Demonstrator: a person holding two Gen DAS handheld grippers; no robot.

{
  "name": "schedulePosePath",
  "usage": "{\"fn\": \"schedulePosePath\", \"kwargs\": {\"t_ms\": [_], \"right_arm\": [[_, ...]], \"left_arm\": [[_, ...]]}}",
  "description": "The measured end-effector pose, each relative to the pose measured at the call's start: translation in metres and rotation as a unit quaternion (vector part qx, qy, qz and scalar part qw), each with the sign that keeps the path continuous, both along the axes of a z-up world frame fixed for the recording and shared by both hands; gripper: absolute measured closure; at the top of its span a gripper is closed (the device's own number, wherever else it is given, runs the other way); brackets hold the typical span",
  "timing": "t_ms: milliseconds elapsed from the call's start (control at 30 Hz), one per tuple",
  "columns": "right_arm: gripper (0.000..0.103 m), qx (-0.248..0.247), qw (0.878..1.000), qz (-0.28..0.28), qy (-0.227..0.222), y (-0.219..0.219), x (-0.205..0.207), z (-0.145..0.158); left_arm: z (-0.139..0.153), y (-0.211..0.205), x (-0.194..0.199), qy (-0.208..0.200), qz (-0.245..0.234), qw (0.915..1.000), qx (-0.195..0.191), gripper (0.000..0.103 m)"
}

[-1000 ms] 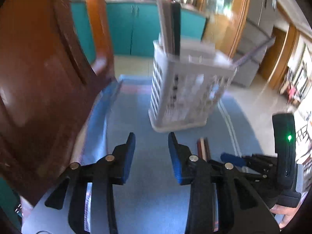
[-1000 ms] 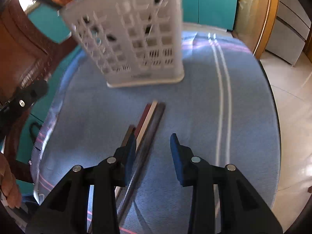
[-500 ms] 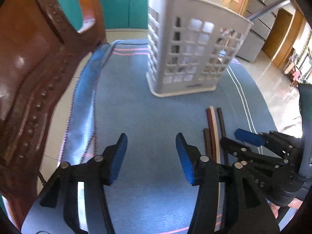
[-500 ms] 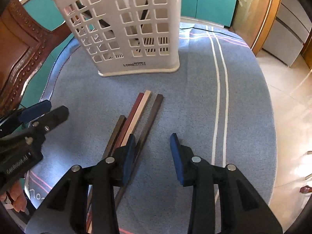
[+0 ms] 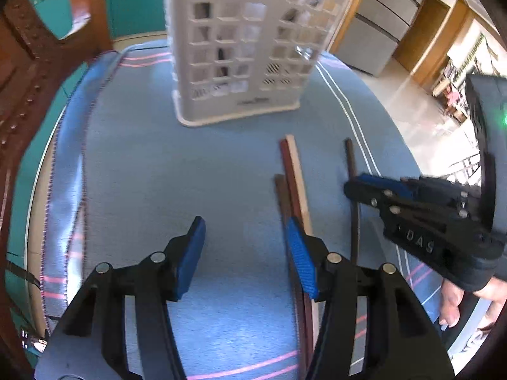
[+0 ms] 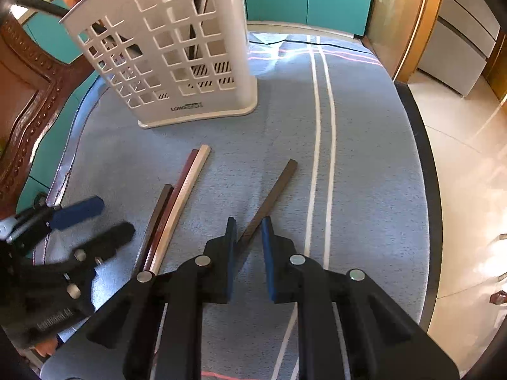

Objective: Organize utensils
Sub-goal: 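Lower both tools back down to the remaining chopsticks on the cloth, then grasp a dark brown chopstick with the left tool while the right grasps another dark brown one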

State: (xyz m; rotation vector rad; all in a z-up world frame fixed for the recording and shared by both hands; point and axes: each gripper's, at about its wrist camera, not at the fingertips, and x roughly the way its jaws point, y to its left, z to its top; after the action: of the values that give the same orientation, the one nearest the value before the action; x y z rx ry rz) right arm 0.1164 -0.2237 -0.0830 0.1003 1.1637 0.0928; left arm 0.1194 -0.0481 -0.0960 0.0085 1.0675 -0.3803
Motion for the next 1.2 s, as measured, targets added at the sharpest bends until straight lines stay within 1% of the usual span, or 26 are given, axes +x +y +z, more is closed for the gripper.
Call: {"fn": "schedulePosePath", "kwargs": {"t_ms": [67, 233, 300, 333, 400, 433, 467, 500, 533, 600, 700, 833, 867, 1000, 1200], "right_arm": [[0.085, 0.002, 1.000, -0.003, -0.002, -0.001, -0.001, 0.001], [0.084, -0.004, 1.000, -0.005, -0.002, -0.001, -0.001, 0.002], [0.077, -0.010, 1.000, -0.007, 0.000, 0.004, 0.002, -0.001], [0.076, -0.015, 1.000, -0.006, -0.004, 0.005, 0.002, -0.002], [0.076, -0.024, 1.000, -0.001, -0.007, 0.009, 0.003, -0.002], [0.076, -0.023, 1.000, 0.010, -0.008, 0.012, 0.002, -0.002], [0.078, -0.023, 1.000, 0.019, -0.009, 0.015, 0.001, -0.002], [0.086, -0.023, 0.999, 0.035, -0.011, 0.020, 0.000, -0.002], [0.087, -0.023, 0.999, 0.047, -0.012, 0.025, -0.001, -0.002], [0.091, -0.024, 0.997, 0.072, -0.016, 0.033, -0.003, -0.001], [0.093, -0.033, 0.996, 0.086, -0.019, 0.035, -0.006, 0.002], [0.090, -0.038, 0.997, 0.066, -0.017, 0.030, -0.004, 0.002], [0.089, -0.040, 0.997, 0.064, -0.014, 0.030, -0.003, 0.001], [0.088, -0.047, 0.997, 0.059, -0.011, 0.029, 0.002, -0.004], [0.085, -0.057, 0.997, 0.057, -0.013, 0.031, 0.003, -0.006]], "left_arm": [[-0.005, -0.006, 0.000, 0.006, -0.006, 0.9999, 0.009, 0.048], [-0.007, -0.012, -0.002, -0.005, -0.006, 0.9996, 0.026, 0.044], [-0.007, -0.011, 0.000, -0.011, 0.003, 0.9992, 0.038, 0.044], [-0.007, -0.010, 0.001, -0.014, 0.010, 0.9989, 0.043, 0.044], [-0.004, -0.005, 0.006, -0.019, 0.025, 0.9981, 0.052, 0.047], [-0.004, -0.002, 0.006, -0.018, 0.031, 0.9981, 0.051, 0.050], [-0.004, 0.000, 0.008, -0.017, 0.034, 0.9981, 0.048, 0.053], [-0.003, 0.003, 0.008, -0.016, 0.037, 0.9982, 0.046, 0.053], [-0.002, 0.006, 0.009, -0.015, 0.041, 0.9981, 0.044, 0.055], [-0.001, 0.009, 0.010, -0.015, 0.046, 0.9978, 0.044, 0.055], [-0.001, 0.013, 0.011, -0.014, 0.050, 0.9977, 0.043, 0.055], [0.000, 0.011, 0.011, -0.016, 0.045, 0.9977, 0.049, 0.055], [0.001, 0.018, 0.003, -0.017, 0.045, 0.9976, 0.049, 0.055], [-0.001, 0.008, 0.004, -0.020, 0.040, 0.9968, 0.066, 0.055], [-0.003, 0.004, 0.005, -0.020, 0.042, 0.9965, 0.070, 0.055]]}}
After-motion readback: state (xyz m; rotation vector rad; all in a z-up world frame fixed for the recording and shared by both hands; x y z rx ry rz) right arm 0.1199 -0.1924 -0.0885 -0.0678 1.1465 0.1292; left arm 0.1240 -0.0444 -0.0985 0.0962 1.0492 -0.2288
